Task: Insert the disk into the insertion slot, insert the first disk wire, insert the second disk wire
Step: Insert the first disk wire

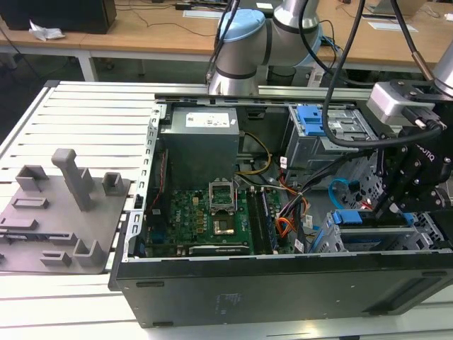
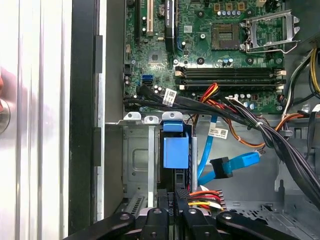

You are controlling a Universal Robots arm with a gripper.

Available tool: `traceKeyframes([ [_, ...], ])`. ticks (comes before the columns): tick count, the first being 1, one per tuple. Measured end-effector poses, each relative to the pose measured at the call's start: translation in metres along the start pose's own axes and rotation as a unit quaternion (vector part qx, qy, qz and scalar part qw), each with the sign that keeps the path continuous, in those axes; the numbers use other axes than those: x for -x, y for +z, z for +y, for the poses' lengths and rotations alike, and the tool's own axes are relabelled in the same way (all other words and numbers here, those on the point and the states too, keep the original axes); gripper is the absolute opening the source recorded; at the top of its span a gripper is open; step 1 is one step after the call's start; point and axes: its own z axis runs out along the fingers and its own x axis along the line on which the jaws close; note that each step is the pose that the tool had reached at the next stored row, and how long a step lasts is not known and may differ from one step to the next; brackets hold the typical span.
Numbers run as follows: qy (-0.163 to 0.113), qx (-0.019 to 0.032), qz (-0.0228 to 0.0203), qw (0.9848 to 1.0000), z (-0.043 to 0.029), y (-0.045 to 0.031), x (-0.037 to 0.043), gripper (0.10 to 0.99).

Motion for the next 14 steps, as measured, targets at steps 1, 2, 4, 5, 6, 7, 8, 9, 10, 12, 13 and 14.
traceKeyframes([
  [1,0.000,0.0000,-0.0001,1.0000,-0.0001,0.0007,0.0001,0.173],
  [2,0.000,0.0000,-0.0001,1.0000,-0.0004,0.0009,0.0001,0.173],
  [4,0.000,0.0000,-0.0004,1.0000,-0.0007,0.0010,0.0002,0.173],
  [5,0.000,0.0000,-0.0013,1.0000,-0.0007,0.0010,0.0001,0.173],
  [6,0.000,0.0000,-0.0028,1.0000,-0.0007,0.0010,0.0001,0.173],
  [7,0.000,0.0000,-0.0046,1.0000,-0.0007,0.0003,0.0001,0.173],
  [8,0.000,0.0000,-0.0059,1.0000,-0.0006,-0.0011,-0.0001,0.173],
  [9,0.000,0.0000,-0.0085,1.0000,-0.0006,-0.0032,-0.0002,0.173],
  [10,-0.001,0.0000,-0.0214,0.9998,-0.0006,-0.0034,-0.0002,0.173],
  [12,-0.001,0.0005,-0.0323,0.9995,-0.0011,-0.0032,-0.0002,0.173],
  [13,-0.002,0.0012,-0.0370,0.9993,-0.0017,-0.0030,-0.0002,0.173],
  [14,-0.002,0.0016,-0.0379,0.9993,-0.0024,-0.0027,-0.0002,0.173],
])
